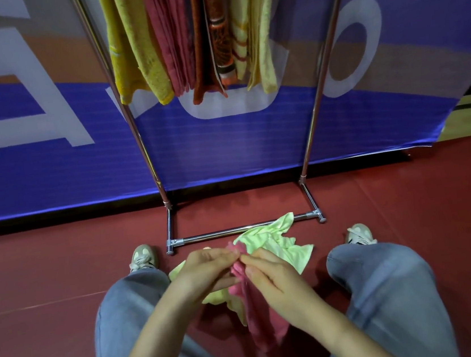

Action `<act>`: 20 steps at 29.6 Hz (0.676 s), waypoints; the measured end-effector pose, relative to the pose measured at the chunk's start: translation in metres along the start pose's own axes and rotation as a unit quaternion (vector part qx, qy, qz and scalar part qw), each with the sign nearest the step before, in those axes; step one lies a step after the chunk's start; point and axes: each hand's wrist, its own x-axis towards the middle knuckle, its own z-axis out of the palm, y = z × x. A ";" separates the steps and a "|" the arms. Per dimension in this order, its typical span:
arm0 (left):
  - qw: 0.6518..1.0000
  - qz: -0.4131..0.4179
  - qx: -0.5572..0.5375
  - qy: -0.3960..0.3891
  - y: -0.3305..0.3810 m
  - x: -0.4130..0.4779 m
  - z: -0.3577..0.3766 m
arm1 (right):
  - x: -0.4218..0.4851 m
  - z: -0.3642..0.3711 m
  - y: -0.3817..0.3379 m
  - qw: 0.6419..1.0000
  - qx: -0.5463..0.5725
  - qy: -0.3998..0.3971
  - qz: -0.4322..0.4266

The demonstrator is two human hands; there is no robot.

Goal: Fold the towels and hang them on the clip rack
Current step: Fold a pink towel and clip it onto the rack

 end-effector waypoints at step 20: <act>0.852 0.206 0.471 -0.095 0.016 -0.022 -0.012 | 0.017 -0.042 0.016 0.965 -0.033 -0.248 0.074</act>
